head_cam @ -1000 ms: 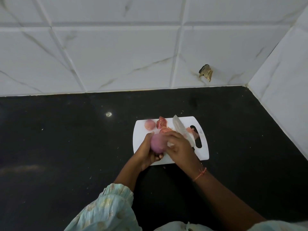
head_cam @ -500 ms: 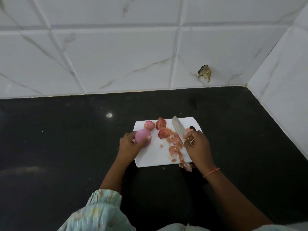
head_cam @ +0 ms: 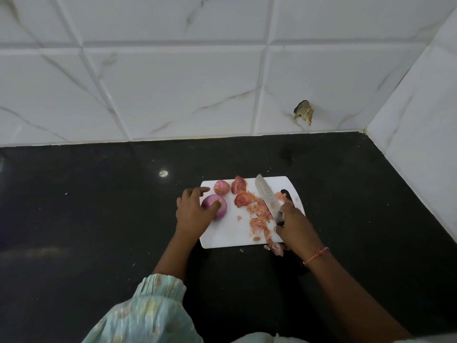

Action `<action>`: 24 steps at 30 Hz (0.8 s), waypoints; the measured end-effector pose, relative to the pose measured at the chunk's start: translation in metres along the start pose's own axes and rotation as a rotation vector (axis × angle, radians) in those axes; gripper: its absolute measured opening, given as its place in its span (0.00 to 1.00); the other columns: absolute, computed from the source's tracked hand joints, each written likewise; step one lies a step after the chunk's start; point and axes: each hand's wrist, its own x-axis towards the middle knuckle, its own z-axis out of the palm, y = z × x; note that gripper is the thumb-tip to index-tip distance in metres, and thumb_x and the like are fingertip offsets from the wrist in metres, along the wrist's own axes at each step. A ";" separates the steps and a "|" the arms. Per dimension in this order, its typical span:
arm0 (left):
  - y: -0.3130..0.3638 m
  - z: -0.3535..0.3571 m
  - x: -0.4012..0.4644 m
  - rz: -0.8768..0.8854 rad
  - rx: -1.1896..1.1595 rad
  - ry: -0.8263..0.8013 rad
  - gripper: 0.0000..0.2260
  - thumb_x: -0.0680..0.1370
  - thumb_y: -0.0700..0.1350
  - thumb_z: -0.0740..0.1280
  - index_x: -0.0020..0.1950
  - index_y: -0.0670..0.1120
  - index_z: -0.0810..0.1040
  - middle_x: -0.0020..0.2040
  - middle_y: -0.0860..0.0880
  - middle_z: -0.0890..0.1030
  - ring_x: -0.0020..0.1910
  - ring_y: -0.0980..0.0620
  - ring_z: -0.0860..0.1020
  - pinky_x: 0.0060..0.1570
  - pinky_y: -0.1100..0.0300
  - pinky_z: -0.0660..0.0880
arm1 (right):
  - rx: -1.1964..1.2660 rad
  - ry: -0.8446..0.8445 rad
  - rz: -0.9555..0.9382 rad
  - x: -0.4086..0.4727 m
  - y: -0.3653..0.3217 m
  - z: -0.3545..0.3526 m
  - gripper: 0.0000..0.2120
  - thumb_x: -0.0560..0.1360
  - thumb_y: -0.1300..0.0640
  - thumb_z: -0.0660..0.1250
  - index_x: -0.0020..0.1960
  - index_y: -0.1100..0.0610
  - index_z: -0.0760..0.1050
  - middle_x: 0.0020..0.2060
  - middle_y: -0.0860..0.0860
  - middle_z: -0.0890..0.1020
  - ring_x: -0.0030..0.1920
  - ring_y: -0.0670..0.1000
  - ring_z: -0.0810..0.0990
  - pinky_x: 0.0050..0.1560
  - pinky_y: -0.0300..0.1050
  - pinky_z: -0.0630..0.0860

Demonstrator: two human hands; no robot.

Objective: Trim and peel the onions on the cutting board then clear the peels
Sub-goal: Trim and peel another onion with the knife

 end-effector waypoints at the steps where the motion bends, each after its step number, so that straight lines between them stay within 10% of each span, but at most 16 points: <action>1: 0.008 0.000 0.005 0.012 0.038 0.010 0.23 0.77 0.55 0.71 0.70 0.52 0.74 0.70 0.48 0.71 0.69 0.46 0.67 0.63 0.52 0.67 | -0.012 0.004 -0.009 0.000 -0.001 -0.001 0.15 0.75 0.61 0.67 0.60 0.57 0.69 0.56 0.54 0.77 0.53 0.54 0.79 0.49 0.46 0.76; 9: 0.043 0.026 0.044 0.004 0.125 -0.109 0.20 0.76 0.47 0.73 0.67 0.51 0.74 0.68 0.46 0.71 0.63 0.45 0.74 0.65 0.48 0.74 | 0.109 0.185 -0.031 -0.006 -0.002 -0.005 0.20 0.82 0.55 0.55 0.73 0.53 0.66 0.54 0.53 0.80 0.49 0.54 0.80 0.43 0.48 0.76; 13: 0.048 0.027 0.044 0.080 0.043 0.005 0.14 0.77 0.43 0.72 0.61 0.51 0.75 0.61 0.49 0.76 0.55 0.51 0.75 0.59 0.54 0.76 | 0.331 0.241 -0.039 -0.012 0.004 -0.007 0.13 0.80 0.58 0.62 0.64 0.58 0.74 0.50 0.52 0.79 0.46 0.49 0.77 0.34 0.32 0.66; 20: 0.068 0.037 -0.002 0.310 -0.217 -0.037 0.18 0.75 0.43 0.75 0.62 0.50 0.75 0.55 0.55 0.80 0.52 0.57 0.79 0.50 0.68 0.75 | 0.480 0.219 -0.056 -0.022 0.009 0.000 0.22 0.81 0.61 0.60 0.74 0.50 0.66 0.62 0.53 0.79 0.44 0.45 0.79 0.39 0.27 0.69; 24: 0.061 0.069 -0.021 0.300 -0.095 -0.171 0.16 0.79 0.46 0.71 0.65 0.52 0.73 0.59 0.53 0.80 0.53 0.56 0.79 0.54 0.64 0.77 | 0.543 0.241 -0.067 -0.028 0.002 0.002 0.21 0.81 0.62 0.60 0.73 0.52 0.66 0.68 0.49 0.75 0.63 0.50 0.76 0.57 0.35 0.71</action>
